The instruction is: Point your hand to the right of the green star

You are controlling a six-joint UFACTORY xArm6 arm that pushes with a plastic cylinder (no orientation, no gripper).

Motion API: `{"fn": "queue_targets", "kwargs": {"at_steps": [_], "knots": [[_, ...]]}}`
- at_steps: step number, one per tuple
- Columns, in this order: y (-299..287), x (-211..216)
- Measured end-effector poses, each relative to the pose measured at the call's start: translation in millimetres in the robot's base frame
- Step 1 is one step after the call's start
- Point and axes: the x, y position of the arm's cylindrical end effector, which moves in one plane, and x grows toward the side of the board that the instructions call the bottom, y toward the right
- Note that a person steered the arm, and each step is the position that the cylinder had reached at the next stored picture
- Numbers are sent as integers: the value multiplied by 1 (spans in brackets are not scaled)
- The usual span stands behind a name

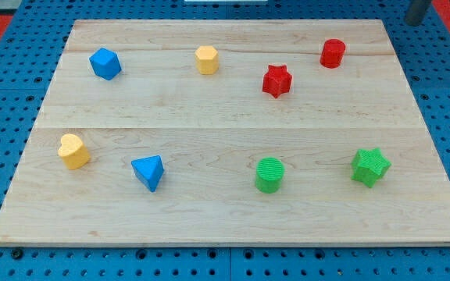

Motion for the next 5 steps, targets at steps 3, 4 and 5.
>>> {"fn": "queue_targets", "kwargs": {"at_steps": [3, 4, 5], "knots": [[-1, 8], [-3, 55], [-28, 96]]}}
